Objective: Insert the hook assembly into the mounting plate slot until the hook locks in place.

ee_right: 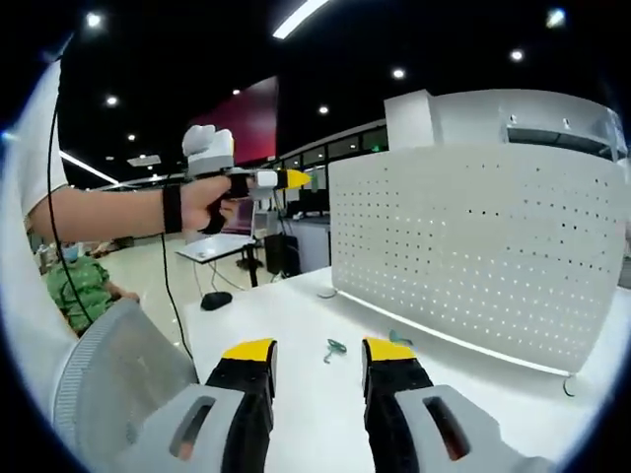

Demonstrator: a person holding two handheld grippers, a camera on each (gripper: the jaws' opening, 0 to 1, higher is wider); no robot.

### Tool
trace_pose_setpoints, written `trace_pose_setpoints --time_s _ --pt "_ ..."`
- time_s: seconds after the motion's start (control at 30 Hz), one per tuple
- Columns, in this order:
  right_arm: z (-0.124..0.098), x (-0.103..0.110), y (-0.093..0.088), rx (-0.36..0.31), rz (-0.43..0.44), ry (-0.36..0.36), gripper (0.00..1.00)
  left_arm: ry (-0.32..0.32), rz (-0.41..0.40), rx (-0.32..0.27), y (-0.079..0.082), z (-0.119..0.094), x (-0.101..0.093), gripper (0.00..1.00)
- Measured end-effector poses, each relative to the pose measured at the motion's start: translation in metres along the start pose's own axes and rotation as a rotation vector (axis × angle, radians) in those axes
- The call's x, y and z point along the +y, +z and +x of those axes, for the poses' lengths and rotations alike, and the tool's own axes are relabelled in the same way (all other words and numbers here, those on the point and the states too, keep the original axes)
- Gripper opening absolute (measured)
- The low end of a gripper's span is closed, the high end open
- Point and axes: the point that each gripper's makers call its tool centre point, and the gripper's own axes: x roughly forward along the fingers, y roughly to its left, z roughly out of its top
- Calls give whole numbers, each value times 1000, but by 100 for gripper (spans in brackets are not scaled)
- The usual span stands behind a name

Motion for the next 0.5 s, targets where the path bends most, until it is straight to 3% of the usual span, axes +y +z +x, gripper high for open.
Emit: trace_pose_setpoints --time_s 0.23,0.5 --pt "-2 -4 0 -6 -8 -15 49 39 23 -24 7 13 12 3" --pt "-6 -3 -9 14 -2 -6 49 56 57 -33 11 23 24 2"
